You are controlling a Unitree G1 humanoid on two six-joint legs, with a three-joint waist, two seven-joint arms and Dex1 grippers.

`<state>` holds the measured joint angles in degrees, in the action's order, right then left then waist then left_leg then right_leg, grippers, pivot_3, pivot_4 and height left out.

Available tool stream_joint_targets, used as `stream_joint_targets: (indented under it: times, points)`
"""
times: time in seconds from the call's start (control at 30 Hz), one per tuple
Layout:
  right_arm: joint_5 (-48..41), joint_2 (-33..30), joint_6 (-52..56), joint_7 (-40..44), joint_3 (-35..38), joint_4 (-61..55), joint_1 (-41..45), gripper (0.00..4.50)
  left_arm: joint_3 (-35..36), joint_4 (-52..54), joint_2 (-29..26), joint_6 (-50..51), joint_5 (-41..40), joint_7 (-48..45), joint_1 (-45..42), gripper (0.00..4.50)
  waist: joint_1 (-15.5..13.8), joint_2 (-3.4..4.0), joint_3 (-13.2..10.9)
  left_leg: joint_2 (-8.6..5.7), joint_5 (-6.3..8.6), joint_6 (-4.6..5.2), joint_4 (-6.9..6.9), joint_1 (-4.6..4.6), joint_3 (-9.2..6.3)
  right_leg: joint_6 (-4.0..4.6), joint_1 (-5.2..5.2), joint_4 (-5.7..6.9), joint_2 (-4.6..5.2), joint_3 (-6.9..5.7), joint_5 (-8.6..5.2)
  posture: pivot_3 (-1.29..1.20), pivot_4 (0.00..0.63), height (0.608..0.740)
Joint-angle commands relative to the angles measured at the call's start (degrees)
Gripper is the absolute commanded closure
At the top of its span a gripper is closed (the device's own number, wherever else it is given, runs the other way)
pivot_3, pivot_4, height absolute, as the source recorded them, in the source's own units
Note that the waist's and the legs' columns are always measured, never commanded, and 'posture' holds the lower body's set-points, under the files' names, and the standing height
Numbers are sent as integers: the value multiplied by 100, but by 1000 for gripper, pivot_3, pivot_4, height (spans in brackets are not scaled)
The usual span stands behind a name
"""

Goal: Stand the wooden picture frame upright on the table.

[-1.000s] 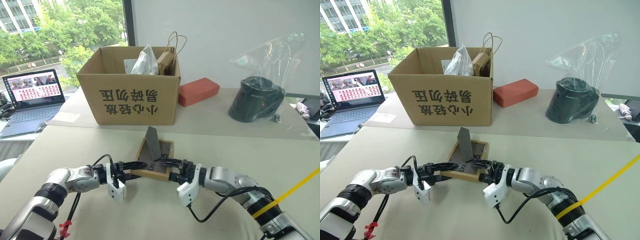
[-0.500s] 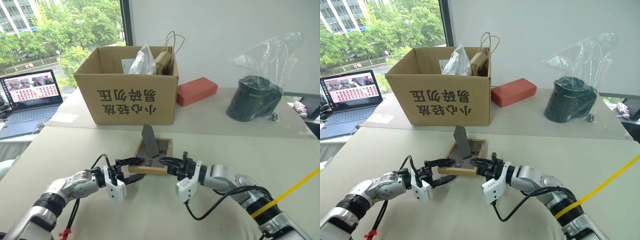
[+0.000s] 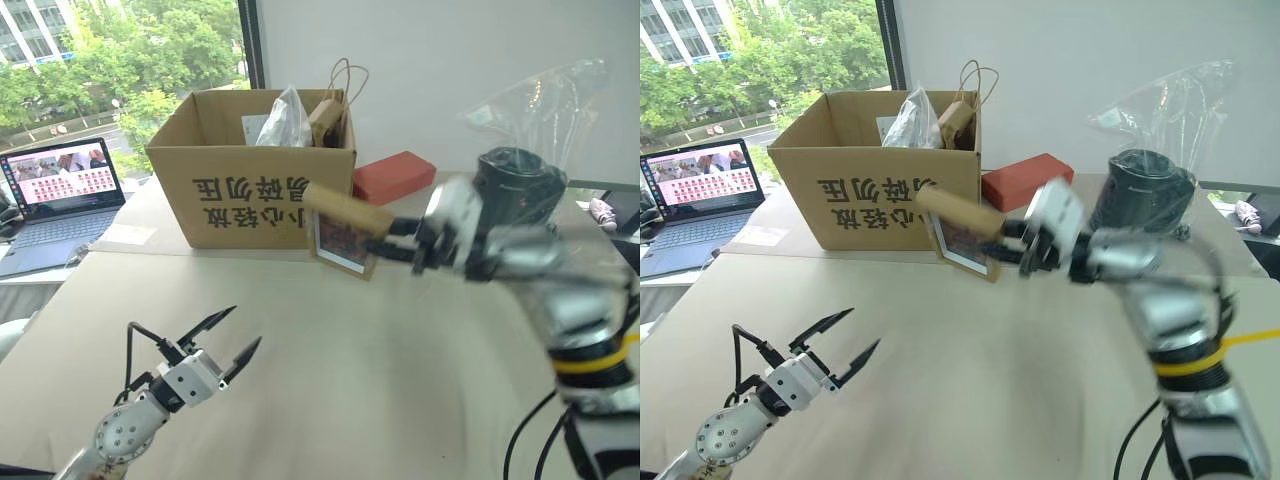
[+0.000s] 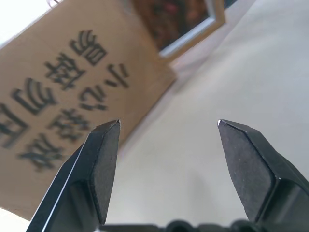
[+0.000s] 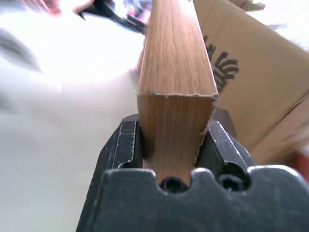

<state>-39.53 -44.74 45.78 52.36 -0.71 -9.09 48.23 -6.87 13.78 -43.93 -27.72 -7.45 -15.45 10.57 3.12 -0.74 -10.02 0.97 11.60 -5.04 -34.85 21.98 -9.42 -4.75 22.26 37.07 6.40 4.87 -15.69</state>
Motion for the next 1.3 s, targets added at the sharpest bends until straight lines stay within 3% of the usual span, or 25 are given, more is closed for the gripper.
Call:
stream_joint_targets:
  times: [0.03, 0.23, 0.57, 0.63, 0.83, 1.07, 1.2, 1.27, 1.3]
  points:
    - [-1101, 60, 1800, -8, 388, 469, 296, 3280, 180, 693, 42, 945, -1012, -517, 45, 1030, -21, -1, 0, -1, 1, 1, 1, 1, 2, 1, 0, -1, 0, 1, -1, 0, 150, 740]
    - [-612, 371, 1775, -208, -32, 661, -108, 3280, 446, 1432, 82, 2340, -2092, -932, 171, 1030, 21, 2, -2, -1, 3, 5, -1, 21, 7, -2, 22, -1, 0, 4, -2, 0, 150, 740]
    - [-322, 562, 1608, -86, -194, 795, -564, 3280, 851, 1665, 286, 2724, -1883, -1381, 225, 1030, 78, 4, -5, -2, 3, 5, -8, 25, 9, -4, 25, -1, -1, 6, -3, 0, 150, 740]
    - [-275, 548, 1563, -82, -186, 788, -584, 2292, 887, 1722, 364, 2806, -1869, -1395, 242, 1003, 79, 4, -5, -1, 3, 5, -8, 23, 9, -4, 23, -1, -1, 6, -3, 0, 150, 740]
    - [-281, 357, 1617, 17, 24, 607, -662, 455, 857, 1909, 584, 3063, -1725, -1391, 172, 1003, 75, 2, -7, -2, 3, 5, -9, 29, 8, -4, 27, -3, -1, 5, -3, 0, 150, 740]
    - [-769, -700, 1873, 307, 972, -601, -1671, 455, 1177, 1790, 818, 3491, -1716, -1236, 80, 1003, -52, 0, -8, -2, 5, 8, -9, 36, 8, -6, 26, -17, 0, 3, -3, 0, 150, 740]
    - [-727, -892, 1878, -309, 1747, -1650, -2921, 455, 1414, 1674, 1337, 4100, -1754, -529, -26, 1003, -73, -7, -9, -2, 9, 15, -12, 34, 8, -9, 15, -28, 0, 1, -5, 0, 150, 740]
    - [-150, -265, 1737, -1572, 1841, -2166, -3379, 455, 1474, 1631, 1775, 4401, -1731, -2, -94, 1003, -44, -13, -7, -2, 9, 14, -19, 32, 10, -12, 13, -24, 1, 3, -4, 0, 150, 740]
    - [220, 348, 1653, -2484, 1895, -2379, -3523, 455, 1465, 1623, 1995, 4484, -1697, 211, -111, 1003, -35, -21, -2, -1, 9, 14, -23, 27, 11, -16, 9, -20, 0, 4, -6, 0, 150, 740]
